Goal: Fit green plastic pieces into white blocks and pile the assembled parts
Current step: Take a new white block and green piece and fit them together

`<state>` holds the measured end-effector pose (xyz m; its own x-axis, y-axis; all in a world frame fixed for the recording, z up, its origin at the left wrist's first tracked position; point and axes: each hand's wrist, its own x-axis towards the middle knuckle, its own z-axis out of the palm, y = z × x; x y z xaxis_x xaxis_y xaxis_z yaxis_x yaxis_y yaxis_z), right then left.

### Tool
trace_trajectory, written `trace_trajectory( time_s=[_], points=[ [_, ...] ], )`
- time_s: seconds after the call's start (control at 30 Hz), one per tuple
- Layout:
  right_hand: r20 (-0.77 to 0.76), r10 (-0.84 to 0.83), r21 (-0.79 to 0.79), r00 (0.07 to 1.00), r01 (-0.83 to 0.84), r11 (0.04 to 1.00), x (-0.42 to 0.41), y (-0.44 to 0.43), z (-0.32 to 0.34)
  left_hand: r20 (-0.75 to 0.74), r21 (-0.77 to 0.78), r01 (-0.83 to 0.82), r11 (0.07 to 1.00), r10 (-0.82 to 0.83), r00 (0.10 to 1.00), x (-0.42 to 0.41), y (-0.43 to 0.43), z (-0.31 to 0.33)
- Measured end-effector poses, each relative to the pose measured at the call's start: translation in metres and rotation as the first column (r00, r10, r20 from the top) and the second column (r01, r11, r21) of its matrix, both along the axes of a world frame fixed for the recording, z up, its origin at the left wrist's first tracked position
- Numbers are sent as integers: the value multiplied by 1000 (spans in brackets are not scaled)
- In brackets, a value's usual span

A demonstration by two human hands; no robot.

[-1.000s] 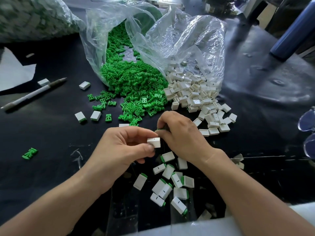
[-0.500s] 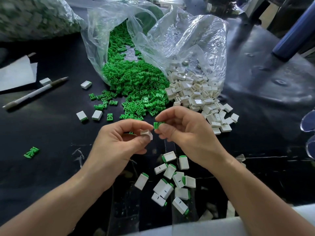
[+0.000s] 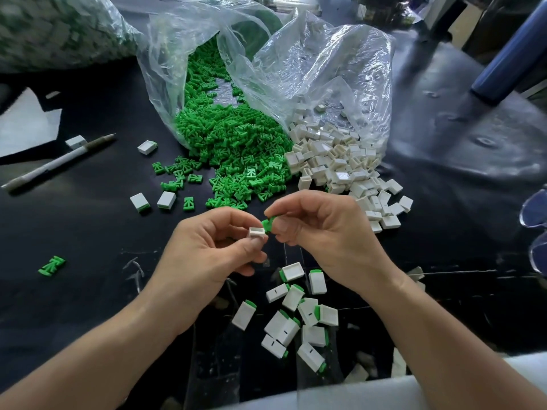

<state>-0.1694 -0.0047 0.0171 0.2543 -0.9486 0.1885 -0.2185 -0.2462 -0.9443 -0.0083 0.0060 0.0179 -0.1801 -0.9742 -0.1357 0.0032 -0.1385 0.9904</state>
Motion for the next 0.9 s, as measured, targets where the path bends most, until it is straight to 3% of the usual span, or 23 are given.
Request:
trace_trajectory(
  time_s=[0.47, 0.6, 0.73, 0.9],
  points=[
    [-80, 31, -29, 996, -34, 999, -1, 0, -8, 46, -28, 14, 1000, -13, 999, 2, 0, -1],
    [-97, 8, 42, 995, -4, 999, -1, 0, -8, 43, -55, 7, 998, -5, 999, 1, 1, 1],
    [-291, 16, 6, 957, -15, 1000, 0, 1, -8, 58, -60, 13, 998, -10, 998, 0, 1, 1],
    [-393, 67, -40, 917, -90, 995, 2, 4, -5, 69, -51, 47, 998, -43, 997, 0, 1, 1]
  ],
)
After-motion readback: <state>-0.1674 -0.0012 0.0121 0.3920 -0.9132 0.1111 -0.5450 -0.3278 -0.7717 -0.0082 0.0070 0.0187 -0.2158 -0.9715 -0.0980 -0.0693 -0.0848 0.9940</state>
